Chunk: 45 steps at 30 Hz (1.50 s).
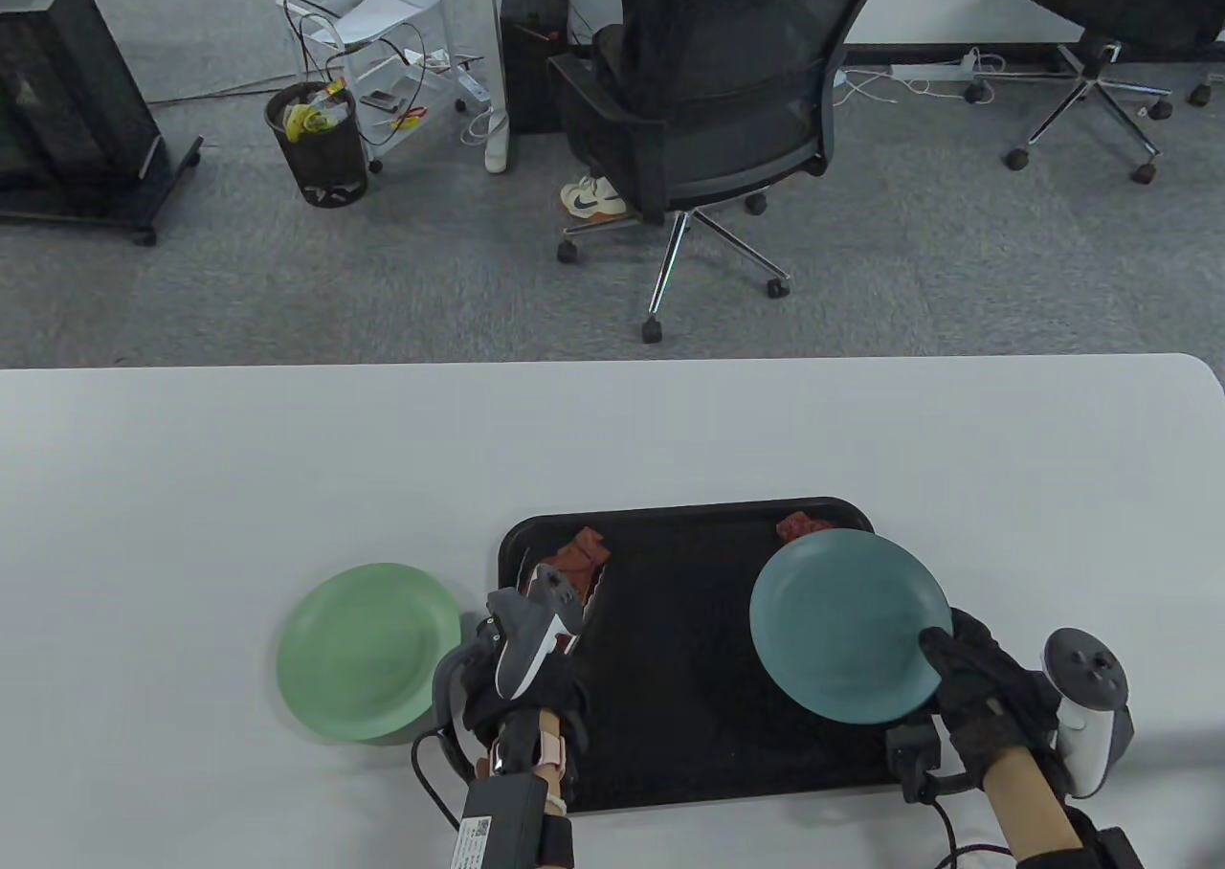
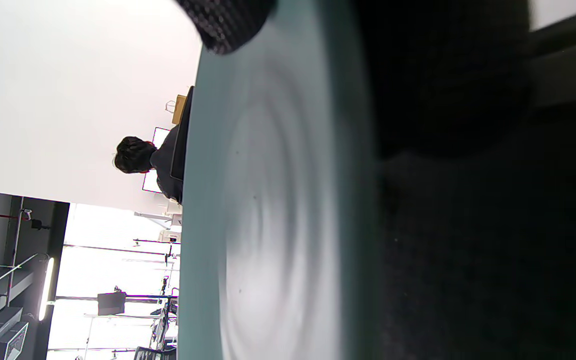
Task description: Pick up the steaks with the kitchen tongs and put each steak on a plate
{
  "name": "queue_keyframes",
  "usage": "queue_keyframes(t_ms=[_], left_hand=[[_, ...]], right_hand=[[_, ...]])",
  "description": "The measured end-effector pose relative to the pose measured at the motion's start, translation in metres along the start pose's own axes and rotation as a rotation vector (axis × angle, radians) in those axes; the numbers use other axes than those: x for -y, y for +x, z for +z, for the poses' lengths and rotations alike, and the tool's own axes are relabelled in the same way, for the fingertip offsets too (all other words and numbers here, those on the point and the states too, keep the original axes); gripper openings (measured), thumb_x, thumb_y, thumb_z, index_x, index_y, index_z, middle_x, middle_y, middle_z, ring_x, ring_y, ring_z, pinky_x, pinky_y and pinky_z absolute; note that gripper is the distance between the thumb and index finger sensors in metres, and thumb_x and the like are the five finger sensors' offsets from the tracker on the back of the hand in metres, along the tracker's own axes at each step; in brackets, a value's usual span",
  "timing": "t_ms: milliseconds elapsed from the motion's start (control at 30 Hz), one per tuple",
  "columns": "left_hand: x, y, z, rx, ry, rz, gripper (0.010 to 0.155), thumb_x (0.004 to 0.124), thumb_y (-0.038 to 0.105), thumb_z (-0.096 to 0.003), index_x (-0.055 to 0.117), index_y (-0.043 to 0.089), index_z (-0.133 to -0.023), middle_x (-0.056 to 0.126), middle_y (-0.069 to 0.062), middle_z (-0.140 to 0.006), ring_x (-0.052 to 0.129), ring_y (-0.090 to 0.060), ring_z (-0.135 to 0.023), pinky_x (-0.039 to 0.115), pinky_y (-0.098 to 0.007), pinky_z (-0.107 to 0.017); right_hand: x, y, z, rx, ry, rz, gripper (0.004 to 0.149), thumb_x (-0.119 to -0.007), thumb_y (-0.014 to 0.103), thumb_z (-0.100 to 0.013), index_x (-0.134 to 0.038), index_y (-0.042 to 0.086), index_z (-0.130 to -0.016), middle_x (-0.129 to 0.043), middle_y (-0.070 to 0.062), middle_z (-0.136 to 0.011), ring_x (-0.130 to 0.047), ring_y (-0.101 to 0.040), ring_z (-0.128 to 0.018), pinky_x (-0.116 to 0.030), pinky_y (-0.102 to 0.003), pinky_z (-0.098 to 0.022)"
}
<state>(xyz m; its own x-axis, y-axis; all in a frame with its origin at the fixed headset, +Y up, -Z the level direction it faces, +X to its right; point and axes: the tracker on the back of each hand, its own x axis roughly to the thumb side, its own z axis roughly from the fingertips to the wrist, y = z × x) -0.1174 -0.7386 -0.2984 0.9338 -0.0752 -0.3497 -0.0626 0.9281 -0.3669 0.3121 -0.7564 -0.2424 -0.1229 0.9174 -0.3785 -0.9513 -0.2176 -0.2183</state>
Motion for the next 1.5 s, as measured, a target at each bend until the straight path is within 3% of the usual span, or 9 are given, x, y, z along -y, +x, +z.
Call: queue_keyframes(t_ms=[200, 300, 633, 833, 1167, 1500], left_hand=[[0.000, -0.010, 0.010, -0.007, -0.004, -0.013, 0.099, 0.084, 0.071, -0.0279, 0.053, 0.026, -0.110, 0.079, -0.008, -0.093, 0.095, -0.029, -0.059, 0.087, -0.035, -0.042], [0.002, -0.017, 0.019, 0.026, 0.128, 0.028, 0.096, 0.088, 0.068, -0.0251, 0.063, 0.024, -0.107, 0.085, -0.012, -0.088, 0.097, -0.031, -0.052, 0.088, -0.037, -0.035], [-0.003, -0.024, 0.046, 0.092, 0.187, 0.024, 0.095, 0.088, 0.067, -0.0249, 0.067, 0.020, -0.105, 0.086, -0.012, -0.086, 0.098, -0.031, -0.048, 0.088, -0.037, -0.032], [-0.008, -0.021, 0.064, 0.180, 0.220, 0.142, 0.095, 0.089, 0.067, -0.0248, 0.068, 0.020, -0.104, 0.087, -0.013, -0.085, 0.099, -0.031, -0.047, 0.089, -0.037, -0.032], [-0.008, 0.022, 0.109, 0.478, 0.279, 0.168, 0.095, 0.088, 0.067, -0.0243, 0.068, 0.019, -0.104, 0.087, -0.013, -0.085, 0.099, -0.031, -0.047, 0.088, -0.037, -0.031], [0.006, 0.048, 0.116, 0.588, 0.264, 0.070, 0.096, 0.088, 0.068, -0.0237, 0.067, 0.020, -0.105, 0.086, -0.013, -0.085, 0.098, -0.031, -0.047, 0.088, -0.037, -0.031]], right_hand=[[-0.005, 0.000, 0.003, 0.007, 0.017, 0.014, 0.050, -0.068, 0.019, -0.047, -0.059, 0.001, -0.093, -0.081, -0.022, -0.076, -0.095, -0.035, -0.040, -0.090, -0.037, -0.022], [-0.012, 0.000, 0.005, 0.010, 0.039, 0.031, 0.050, -0.068, 0.019, -0.047, -0.059, 0.001, -0.093, -0.081, -0.023, -0.076, -0.095, -0.035, -0.039, -0.090, -0.037, -0.022], [-0.029, 0.000, 0.011, 0.022, 0.090, 0.079, 0.050, -0.069, 0.019, -0.047, -0.059, 0.002, -0.093, -0.081, -0.023, -0.075, -0.095, -0.035, -0.039, -0.090, -0.037, -0.021], [-0.034, -0.003, 0.012, 0.020, 0.103, 0.106, 0.050, -0.069, 0.019, -0.047, -0.060, 0.002, -0.093, -0.081, -0.023, -0.075, -0.095, -0.035, -0.039, -0.090, -0.037, -0.021], [-0.042, -0.011, 0.010, -0.007, 0.151, 0.121, 0.050, -0.069, 0.019, -0.047, -0.059, 0.002, -0.093, -0.081, -0.023, -0.076, -0.095, -0.035, -0.040, -0.090, -0.037, -0.022], [-0.051, -0.019, 0.009, -0.031, 0.235, 0.093, 0.050, -0.069, 0.019, -0.046, -0.060, 0.002, -0.092, -0.082, -0.022, -0.075, -0.095, -0.035, -0.039, -0.090, -0.037, -0.022]])
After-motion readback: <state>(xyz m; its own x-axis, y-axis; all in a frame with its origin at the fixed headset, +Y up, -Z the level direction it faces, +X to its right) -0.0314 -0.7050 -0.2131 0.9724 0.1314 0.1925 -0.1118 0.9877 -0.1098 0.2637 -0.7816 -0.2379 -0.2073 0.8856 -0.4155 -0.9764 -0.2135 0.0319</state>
